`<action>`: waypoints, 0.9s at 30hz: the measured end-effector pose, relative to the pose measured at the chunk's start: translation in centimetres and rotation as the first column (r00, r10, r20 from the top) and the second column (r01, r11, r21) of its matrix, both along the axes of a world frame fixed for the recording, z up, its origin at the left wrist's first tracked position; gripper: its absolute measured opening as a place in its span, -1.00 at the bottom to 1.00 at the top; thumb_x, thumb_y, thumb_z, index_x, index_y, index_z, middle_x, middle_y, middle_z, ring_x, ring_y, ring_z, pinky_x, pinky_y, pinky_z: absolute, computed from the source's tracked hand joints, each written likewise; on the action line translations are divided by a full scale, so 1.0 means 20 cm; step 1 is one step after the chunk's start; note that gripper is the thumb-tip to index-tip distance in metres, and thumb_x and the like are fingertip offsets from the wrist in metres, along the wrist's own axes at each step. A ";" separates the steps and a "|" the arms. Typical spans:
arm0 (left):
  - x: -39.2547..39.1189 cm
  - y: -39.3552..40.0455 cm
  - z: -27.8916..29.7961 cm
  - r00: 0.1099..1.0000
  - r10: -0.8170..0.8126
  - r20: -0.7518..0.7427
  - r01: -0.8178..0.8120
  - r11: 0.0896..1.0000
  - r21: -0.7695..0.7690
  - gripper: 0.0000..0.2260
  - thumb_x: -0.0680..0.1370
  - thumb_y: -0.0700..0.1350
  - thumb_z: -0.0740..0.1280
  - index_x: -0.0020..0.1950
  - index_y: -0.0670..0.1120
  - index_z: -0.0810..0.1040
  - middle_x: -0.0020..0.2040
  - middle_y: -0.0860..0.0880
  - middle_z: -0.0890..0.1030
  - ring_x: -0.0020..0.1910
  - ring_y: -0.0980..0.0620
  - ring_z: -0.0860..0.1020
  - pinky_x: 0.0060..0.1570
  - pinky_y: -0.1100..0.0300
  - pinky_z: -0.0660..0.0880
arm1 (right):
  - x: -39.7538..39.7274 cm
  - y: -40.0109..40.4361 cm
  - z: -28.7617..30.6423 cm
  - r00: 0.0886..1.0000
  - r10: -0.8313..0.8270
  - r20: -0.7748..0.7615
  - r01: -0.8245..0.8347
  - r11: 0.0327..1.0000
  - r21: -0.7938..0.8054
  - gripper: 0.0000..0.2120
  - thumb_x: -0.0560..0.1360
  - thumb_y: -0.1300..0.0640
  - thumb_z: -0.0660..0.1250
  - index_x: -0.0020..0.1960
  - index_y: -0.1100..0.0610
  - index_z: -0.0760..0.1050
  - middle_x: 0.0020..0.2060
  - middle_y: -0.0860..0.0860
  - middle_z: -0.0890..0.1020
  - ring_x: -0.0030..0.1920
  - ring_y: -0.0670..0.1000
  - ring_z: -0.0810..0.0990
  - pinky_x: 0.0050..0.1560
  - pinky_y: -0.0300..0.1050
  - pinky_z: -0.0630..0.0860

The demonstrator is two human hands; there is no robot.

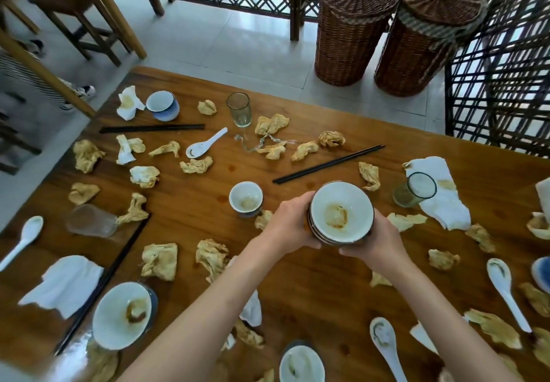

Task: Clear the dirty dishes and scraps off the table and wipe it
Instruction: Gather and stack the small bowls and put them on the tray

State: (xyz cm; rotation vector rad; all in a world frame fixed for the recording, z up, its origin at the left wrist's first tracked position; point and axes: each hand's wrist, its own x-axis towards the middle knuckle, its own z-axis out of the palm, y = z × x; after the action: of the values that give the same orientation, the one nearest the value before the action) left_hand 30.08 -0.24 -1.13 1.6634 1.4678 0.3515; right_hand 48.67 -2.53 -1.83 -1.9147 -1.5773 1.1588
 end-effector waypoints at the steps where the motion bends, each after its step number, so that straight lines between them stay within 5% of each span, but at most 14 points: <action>1: -0.01 -0.03 0.02 1.000 0.013 0.006 -0.013 1.000 0.006 -0.12 0.16 -0.19 0.63 0.41 0.03 0.33 0.29 0.04 0.51 0.29 0.04 0.43 0.26 0.07 0.41 | 0.00 -0.01 0.02 1.000 0.014 0.011 -0.014 1.000 0.008 -0.18 0.12 0.24 0.64 0.29 0.02 0.38 0.00 -0.21 0.48 0.06 -0.15 0.41 0.00 -0.23 0.39; 5: -0.08 -0.15 0.11 0.996 0.063 0.063 -0.063 0.998 0.001 -0.11 0.16 -0.21 0.63 0.42 0.03 0.33 0.29 0.06 0.50 0.28 0.07 0.43 0.26 0.05 0.42 | -0.04 -0.08 0.12 0.996 0.084 0.027 -0.085 0.996 0.009 -0.17 0.08 0.21 0.66 0.26 -0.01 0.40 -0.13 -0.34 0.43 -0.01 -0.19 0.42 -0.18 -0.48 0.30; 9: -0.18 -0.30 0.21 0.992 0.082 0.092 -0.084 0.996 0.020 -0.15 0.15 -0.18 0.64 0.38 0.03 0.37 0.23 0.09 0.53 0.23 0.11 0.44 0.21 0.18 0.41 | -0.13 -0.20 0.24 0.991 0.106 0.079 -0.108 0.994 0.017 -0.22 0.04 0.20 0.66 0.09 -0.20 0.36 -0.29 -0.45 0.37 -0.30 -0.48 0.39 -0.48 -0.62 0.29; 16: -0.47 -0.56 0.31 0.985 0.123 0.120 -0.127 0.992 0.026 -0.18 0.16 -0.17 0.63 0.35 0.08 0.39 0.15 0.21 0.52 0.16 0.21 0.45 0.08 0.33 0.41 | -0.39 -0.39 0.36 0.982 0.186 -0.024 -0.187 0.982 -0.040 -0.27 0.01 0.29 0.64 -0.10 -0.29 0.37 -0.31 -0.48 0.47 -0.21 -0.57 0.42 -0.38 -0.63 0.31; 21: -0.80 -0.70 0.33 0.991 0.109 0.077 -0.114 0.991 0.062 -0.17 0.15 -0.11 0.64 0.36 0.08 0.38 0.19 0.16 0.52 0.10 0.25 0.40 0.05 0.35 0.34 | -0.71 -0.53 0.37 0.974 0.215 -0.065 -0.218 0.975 -0.040 -0.21 0.05 0.27 0.64 0.00 -0.33 0.33 -0.26 -0.51 0.48 -0.17 -0.60 0.38 -0.36 -0.65 0.31; 24: -1.02 -0.76 0.32 0.995 0.072 0.070 -0.077 0.995 0.065 -0.19 0.15 -0.10 0.65 0.34 0.05 0.40 0.19 0.16 0.54 0.16 0.19 0.44 0.11 0.32 0.41 | -0.93 -0.62 0.36 0.980 0.188 -0.068 -0.191 0.981 -0.039 -0.24 0.07 0.22 0.65 0.02 -0.30 0.31 -0.21 -0.47 0.46 -0.16 -0.50 0.44 -0.35 -0.63 0.33; 27: -1.23 -0.81 0.30 0.996 0.054 0.072 -0.057 0.998 0.040 -0.19 0.13 -0.11 0.65 0.32 0.09 0.42 0.01 0.38 0.46 0.08 0.30 0.39 -0.05 0.55 0.29 | -1.14 -0.72 0.34 0.984 0.172 -0.049 -0.174 0.984 -0.032 -0.25 0.08 0.19 0.63 0.11 -0.21 0.35 -0.09 -0.36 0.51 -0.02 -0.27 0.44 -0.06 -0.46 0.43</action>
State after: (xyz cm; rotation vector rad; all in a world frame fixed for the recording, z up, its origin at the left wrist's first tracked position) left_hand 5.47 -16.39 4.85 1.6292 1.4650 0.4706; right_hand 25.90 -16.88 5.01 -1.7884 -1.7376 1.3007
